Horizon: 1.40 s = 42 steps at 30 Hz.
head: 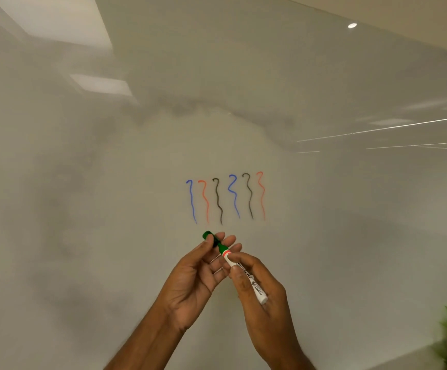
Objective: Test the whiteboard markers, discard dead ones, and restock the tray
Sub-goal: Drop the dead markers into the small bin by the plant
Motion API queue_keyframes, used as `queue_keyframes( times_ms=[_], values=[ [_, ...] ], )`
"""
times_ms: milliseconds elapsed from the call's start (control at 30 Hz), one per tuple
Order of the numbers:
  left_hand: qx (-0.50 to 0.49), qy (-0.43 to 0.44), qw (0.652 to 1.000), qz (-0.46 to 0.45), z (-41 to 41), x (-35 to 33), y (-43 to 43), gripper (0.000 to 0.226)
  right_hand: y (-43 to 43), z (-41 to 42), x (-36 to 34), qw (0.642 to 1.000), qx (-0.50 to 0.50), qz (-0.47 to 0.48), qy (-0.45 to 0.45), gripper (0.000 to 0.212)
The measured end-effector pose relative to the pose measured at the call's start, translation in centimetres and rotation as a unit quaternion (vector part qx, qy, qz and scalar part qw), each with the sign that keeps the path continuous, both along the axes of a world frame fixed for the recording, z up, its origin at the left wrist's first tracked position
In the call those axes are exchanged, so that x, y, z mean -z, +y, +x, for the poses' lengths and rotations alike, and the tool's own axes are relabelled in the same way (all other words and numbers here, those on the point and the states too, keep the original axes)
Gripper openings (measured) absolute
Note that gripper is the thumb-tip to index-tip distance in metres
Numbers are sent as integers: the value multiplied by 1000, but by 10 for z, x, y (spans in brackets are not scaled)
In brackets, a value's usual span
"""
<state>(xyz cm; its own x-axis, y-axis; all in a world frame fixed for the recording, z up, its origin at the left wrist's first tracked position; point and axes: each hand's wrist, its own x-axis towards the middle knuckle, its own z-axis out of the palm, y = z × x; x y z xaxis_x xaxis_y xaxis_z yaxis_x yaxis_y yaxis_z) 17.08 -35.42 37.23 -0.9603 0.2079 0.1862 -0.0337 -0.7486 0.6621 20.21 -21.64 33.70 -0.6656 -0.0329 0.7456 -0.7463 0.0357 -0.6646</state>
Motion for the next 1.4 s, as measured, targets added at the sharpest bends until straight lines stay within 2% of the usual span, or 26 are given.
queue_keyframes(
  times_ms=[133, 433, 633, 800, 1000, 1200, 1400],
  values=[
    [28, 4, 1000, -3, 4, 1, 15, 29, 17, 7, 1, 1000, 18, 4, -5, 27],
    [73, -17, 997, -31, 51, 20, 139, 28, 137, 48, 21, 996, 88, 15, 6, 21],
    [40, -36, 998, -41, 82, 29, 221, 34, 214, 90, 31, 996, 93, 19, 0, 22],
    [-4, -19, 998, -66, 107, 37, 271, 37, 260, 115, 36, 995, 95, 6, -3, 22],
    [-29, 35, 992, -121, 114, 37, 297, 32, 281, 124, 38, 995, 103, -8, -15, 21],
    [-40, 6, 992, -118, 95, 53, 306, 31, 287, 117, 41, 993, 112, -24, -42, 22],
    [-45, -37, 996, -68, 73, 70, 306, 27, 277, 94, 50, 988, 134, -32, -74, 20]
  ],
)
